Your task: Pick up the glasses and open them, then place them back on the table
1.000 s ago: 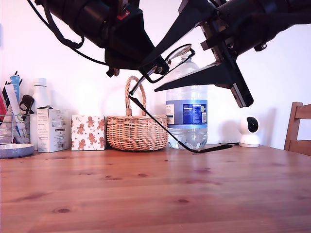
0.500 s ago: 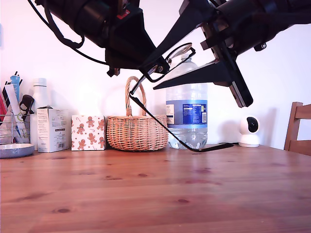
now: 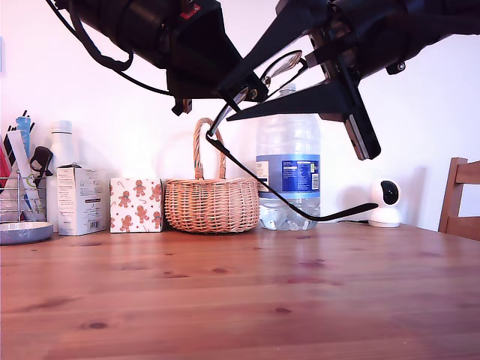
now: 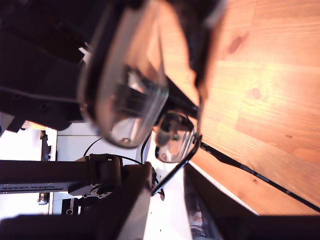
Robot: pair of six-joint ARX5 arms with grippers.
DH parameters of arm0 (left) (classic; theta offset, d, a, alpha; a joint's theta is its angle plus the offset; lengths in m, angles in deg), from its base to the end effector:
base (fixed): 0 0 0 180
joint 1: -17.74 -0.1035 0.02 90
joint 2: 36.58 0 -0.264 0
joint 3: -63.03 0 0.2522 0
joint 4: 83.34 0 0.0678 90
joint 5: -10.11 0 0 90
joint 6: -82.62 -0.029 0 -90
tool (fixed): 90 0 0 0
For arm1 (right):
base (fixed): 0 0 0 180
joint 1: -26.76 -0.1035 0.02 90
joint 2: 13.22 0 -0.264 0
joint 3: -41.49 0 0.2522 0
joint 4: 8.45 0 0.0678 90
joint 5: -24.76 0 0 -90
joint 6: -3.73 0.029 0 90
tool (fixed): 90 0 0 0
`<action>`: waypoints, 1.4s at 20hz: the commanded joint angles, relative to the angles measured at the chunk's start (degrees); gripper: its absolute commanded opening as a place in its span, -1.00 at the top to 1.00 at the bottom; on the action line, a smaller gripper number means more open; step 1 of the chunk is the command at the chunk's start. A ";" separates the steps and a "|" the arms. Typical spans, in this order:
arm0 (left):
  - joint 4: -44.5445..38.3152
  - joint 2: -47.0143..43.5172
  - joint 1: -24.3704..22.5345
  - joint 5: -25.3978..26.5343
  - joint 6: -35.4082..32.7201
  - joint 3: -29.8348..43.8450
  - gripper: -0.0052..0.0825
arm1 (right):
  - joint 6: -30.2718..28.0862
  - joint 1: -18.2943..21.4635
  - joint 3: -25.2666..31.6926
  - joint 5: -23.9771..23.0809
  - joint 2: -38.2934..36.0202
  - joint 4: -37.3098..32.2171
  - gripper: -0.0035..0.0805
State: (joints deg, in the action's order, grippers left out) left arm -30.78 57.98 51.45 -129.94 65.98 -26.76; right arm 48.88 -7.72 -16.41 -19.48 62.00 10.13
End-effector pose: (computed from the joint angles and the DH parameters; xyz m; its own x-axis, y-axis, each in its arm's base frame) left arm 0.2696 -0.2066 0.2729 -0.1371 -0.8301 -0.5405 0.8718 0.1580 -0.4637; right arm 0.2065 0.1670 0.2321 0.0603 0.9105 -0.4091 -0.2732 0.4092 0.8706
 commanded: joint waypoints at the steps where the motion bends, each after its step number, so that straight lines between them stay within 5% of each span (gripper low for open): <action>1: -0.94 -0.85 0.17 -0.50 -0.28 -0.31 0.93 | -0.66 0.00 -0.63 0.13 0.28 0.68 0.60; 8: -1.75 -0.85 0.15 0.39 -0.28 -0.31 0.93 | -1.95 0.00 -0.63 0.13 0.28 2.34 0.65; 15: -0.63 -0.85 0.11 0.39 -0.28 -0.31 0.93 | -3.17 0.00 -0.63 -1.11 0.28 2.38 0.94; 28: 3.58 -0.85 -0.46 -0.79 -0.28 -0.33 0.93 | -6.78 0.00 -0.63 -4.74 0.28 5.92 0.94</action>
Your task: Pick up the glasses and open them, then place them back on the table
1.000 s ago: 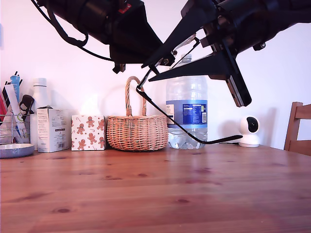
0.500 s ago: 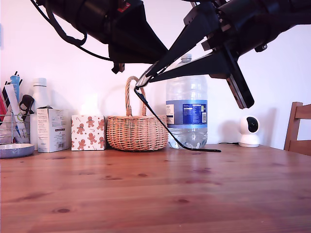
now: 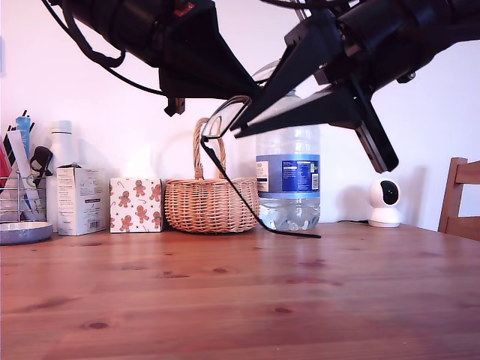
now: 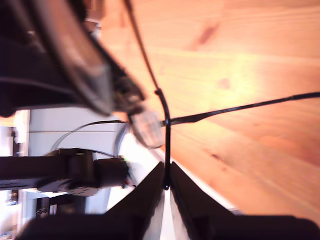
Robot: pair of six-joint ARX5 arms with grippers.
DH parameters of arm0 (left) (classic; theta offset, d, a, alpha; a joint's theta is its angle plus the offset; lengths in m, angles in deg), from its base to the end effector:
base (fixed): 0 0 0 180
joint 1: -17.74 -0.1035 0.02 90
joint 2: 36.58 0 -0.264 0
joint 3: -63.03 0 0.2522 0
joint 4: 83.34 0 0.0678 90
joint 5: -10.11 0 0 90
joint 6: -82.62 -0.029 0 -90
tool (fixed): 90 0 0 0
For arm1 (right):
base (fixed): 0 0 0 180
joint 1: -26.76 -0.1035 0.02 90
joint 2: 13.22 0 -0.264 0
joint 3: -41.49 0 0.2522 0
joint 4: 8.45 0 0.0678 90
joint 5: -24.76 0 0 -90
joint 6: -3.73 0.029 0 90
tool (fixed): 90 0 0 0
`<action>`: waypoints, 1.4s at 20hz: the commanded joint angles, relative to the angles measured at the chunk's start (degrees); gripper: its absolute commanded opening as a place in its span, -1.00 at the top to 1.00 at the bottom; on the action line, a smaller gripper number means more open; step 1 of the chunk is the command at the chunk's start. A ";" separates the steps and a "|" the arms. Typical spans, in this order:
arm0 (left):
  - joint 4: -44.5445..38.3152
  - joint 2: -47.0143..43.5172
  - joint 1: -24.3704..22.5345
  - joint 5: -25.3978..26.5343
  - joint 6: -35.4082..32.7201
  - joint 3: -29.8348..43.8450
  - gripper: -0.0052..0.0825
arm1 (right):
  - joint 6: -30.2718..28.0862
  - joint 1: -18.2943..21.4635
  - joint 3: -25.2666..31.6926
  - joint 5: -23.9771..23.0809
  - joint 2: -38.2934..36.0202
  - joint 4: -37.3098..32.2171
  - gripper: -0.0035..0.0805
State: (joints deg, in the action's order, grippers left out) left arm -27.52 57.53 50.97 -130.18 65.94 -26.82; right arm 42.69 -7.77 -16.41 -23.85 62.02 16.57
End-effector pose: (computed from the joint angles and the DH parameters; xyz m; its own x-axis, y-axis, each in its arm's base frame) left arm 0.2667 -0.2014 0.2733 -0.1550 -0.8181 -0.5538 0.8509 0.1742 -0.4955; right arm 0.2030 0.1630 0.2233 0.0819 0.8589 -0.5055 -0.2946 0.5054 0.8110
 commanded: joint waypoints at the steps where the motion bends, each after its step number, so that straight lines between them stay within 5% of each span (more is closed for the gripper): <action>1: 0.35 -0.39 0.02 -0.90 -0.24 -0.26 0.93 | -1.31 0.04 -0.63 -0.90 0.26 -0.26 0.94; 28: 5.92 0.33 -0.35 -0.24 -2.43 -0.24 0.93 | -15.85 0.11 -0.63 -16.92 0.26 2.38 0.94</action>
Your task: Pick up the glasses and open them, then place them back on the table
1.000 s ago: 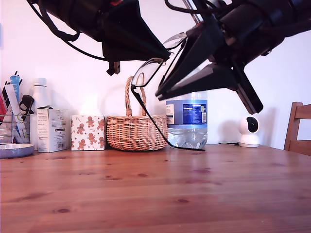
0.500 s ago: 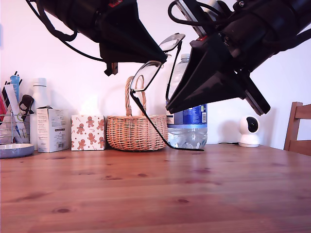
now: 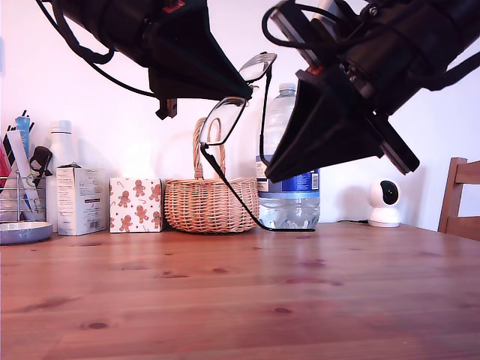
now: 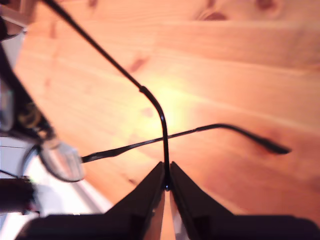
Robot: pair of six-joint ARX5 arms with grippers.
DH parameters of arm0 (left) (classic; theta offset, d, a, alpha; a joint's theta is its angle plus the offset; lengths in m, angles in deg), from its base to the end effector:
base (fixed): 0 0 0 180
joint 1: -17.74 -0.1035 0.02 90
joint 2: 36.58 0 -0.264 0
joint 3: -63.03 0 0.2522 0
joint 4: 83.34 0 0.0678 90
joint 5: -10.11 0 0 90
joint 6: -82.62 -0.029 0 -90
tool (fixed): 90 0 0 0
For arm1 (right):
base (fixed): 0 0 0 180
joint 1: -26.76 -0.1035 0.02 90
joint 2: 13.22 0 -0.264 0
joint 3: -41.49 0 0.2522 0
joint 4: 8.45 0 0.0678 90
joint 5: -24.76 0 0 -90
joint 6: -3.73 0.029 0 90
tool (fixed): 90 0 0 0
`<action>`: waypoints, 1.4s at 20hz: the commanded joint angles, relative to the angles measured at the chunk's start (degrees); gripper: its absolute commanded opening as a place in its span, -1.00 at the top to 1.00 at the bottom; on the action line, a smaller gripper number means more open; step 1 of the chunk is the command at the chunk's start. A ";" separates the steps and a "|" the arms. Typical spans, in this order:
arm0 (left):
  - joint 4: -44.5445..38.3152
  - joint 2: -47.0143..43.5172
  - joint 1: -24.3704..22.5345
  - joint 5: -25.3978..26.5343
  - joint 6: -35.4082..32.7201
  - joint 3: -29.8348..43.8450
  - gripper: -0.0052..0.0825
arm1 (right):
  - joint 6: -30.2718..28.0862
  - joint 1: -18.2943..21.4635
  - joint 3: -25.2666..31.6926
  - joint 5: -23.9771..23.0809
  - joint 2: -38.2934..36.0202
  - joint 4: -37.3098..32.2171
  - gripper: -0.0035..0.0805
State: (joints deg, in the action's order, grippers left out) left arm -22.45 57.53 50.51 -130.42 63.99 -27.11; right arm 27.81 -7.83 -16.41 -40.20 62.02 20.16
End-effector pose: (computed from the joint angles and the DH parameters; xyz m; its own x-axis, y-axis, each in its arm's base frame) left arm 0.2630 -0.1959 0.2713 -0.1908 -0.7953 -0.5755 0.8305 0.1818 -0.5265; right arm 0.2062 0.1571 0.2160 0.2783 0.7061 -0.6512 -0.4493 0.6949 0.5614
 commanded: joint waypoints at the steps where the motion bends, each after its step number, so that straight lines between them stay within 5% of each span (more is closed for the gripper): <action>1: 0.87 0.35 0.11 0.00 -0.46 0.04 0.93 | -1.75 0.22 -0.63 -1.36 0.26 -1.20 0.94; 19: 4.79 0.44 -0.02 -0.50 -0.87 0.04 0.93 | -14.73 1.84 -0.63 -16.35 0.26 -0.61 0.94; 28: 4.96 0.44 -0.04 -0.44 -0.96 0.04 0.93 | -15.67 4.02 -0.63 -19.58 0.26 -3.89 0.84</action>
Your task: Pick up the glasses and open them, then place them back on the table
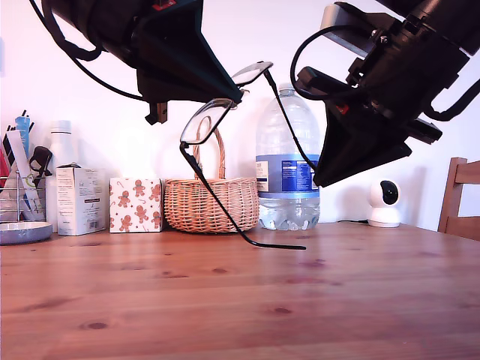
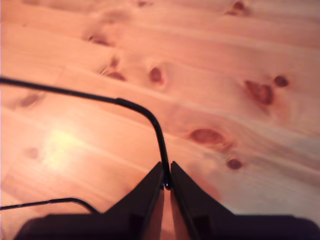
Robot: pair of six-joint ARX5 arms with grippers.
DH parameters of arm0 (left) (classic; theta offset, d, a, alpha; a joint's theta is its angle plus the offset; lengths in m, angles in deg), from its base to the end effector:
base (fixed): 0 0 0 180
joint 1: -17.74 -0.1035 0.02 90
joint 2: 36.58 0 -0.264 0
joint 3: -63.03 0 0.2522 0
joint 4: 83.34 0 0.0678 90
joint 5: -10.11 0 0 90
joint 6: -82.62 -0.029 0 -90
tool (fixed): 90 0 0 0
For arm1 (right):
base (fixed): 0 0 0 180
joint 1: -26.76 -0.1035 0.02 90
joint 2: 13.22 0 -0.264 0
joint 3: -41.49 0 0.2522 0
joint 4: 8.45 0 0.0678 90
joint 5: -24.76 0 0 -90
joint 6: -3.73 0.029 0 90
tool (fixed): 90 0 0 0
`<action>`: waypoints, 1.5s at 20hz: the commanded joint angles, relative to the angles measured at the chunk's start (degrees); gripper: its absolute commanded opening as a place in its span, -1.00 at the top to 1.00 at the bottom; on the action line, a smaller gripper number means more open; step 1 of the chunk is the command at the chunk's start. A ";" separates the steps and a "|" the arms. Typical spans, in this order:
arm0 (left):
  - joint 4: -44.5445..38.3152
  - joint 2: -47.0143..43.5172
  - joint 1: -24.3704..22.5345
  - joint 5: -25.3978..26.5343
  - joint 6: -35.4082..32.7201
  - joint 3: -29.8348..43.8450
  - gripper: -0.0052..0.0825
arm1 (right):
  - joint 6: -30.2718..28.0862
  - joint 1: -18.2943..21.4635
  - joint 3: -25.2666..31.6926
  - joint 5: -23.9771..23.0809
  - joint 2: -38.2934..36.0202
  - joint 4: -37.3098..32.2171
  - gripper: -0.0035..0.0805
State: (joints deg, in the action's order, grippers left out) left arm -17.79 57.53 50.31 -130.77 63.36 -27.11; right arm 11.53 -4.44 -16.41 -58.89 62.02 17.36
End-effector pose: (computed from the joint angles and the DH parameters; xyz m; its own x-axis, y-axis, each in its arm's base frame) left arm 0.2581 -0.1916 0.2687 -0.2316 -0.7727 -0.5911 0.7970 0.1977 -0.5707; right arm 0.2241 0.1395 0.2175 0.5629 0.4702 -0.6797 -0.4991 0.8489 0.1740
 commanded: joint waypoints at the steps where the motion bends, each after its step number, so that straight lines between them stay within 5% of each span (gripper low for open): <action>1: 0.22 0.44 0.15 -0.09 -0.48 0.02 0.93 | -0.48 0.63 -0.63 -0.85 0.26 -0.87 0.68; 3: -0.22 0.44 0.15 -0.09 -0.48 0.04 0.93 | -0.81 0.61 -0.63 -0.85 0.26 -0.63 0.36; 7: -0.87 0.44 0.15 -0.04 -0.48 0.02 0.93 | -2.62 0.59 -0.63 -0.44 0.26 -0.37 0.16; 18: -3.93 0.44 -0.59 8.81 -0.46 0.02 0.93 | -6.78 1.73 -1.22 2.71 0.24 7.85 0.11; 21: -4.35 0.44 -0.59 12.09 -0.50 0.02 0.93 | -8.96 2.12 -1.77 3.15 0.22 11.43 0.29; 23: -4.90 0.42 -0.55 14.16 -0.72 0.02 0.93 | -8.94 2.12 -1.77 3.13 0.09 11.80 0.83; 24: -5.40 0.42 -0.52 14.71 -0.74 0.02 0.93 | -8.94 2.12 -1.77 3.13 -0.20 11.34 0.93; 27: -5.64 0.39 -0.15 16.37 -2.21 0.02 0.93 | -8.92 2.12 -1.77 2.75 -2.14 9.55 0.95; 30: -6.32 0.39 -0.13 18.23 -2.25 0.02 0.93 | -9.20 2.12 -1.73 -3.15 -5.75 7.63 0.95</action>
State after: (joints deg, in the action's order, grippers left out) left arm -23.45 57.53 49.96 -112.67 61.41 -27.11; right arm 2.50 -2.37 -17.26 -60.92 58.11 25.84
